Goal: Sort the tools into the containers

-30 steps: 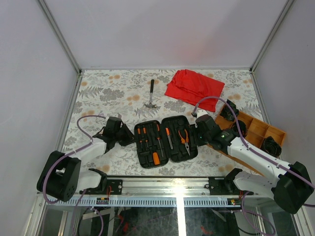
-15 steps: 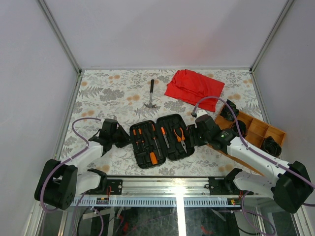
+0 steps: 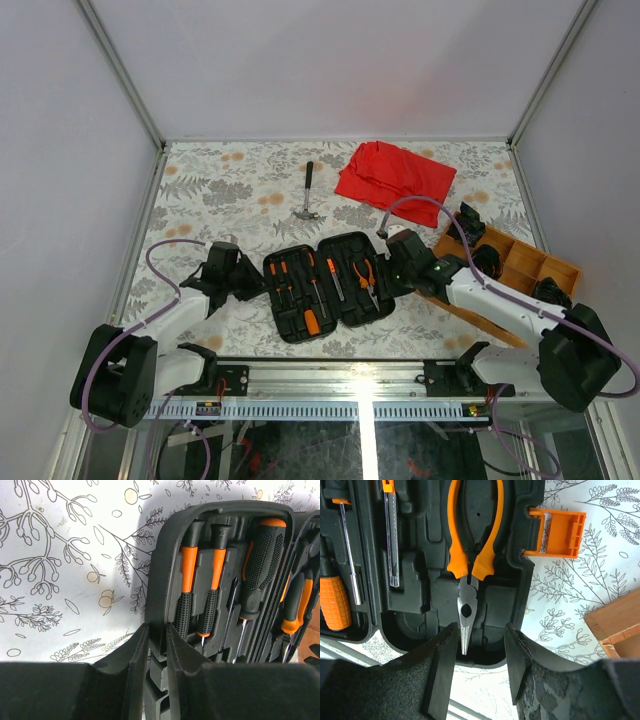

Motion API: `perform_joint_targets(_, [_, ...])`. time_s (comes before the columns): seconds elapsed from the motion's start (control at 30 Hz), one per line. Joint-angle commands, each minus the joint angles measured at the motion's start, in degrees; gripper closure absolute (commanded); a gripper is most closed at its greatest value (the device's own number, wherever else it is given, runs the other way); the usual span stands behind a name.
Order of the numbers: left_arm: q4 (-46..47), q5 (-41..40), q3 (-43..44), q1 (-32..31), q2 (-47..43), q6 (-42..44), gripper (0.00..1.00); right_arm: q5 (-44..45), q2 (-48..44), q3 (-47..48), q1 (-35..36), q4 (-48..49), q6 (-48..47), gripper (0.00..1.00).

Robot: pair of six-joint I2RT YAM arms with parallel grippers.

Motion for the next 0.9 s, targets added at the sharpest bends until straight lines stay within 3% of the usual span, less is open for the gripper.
perform_joint_targets(0.0, [-0.3,-0.2,-0.7,0.7,-0.1,1.1,0.82,-1.5,1.9,3.7,0.1,3.8,-0.4,0.51])
perform_joint_targets(0.33, [0.5,0.6,-0.8,0.5,0.2,0.8,0.82,0.2,10.8,10.4,0.2,3.4,-3.8,0.51])
perform_joint_targets(0.87, [1.2,1.3,-0.7,0.6,1.2,0.9,0.83,-1.1,17.4,13.8,1.2,0.9,-5.5,0.62])
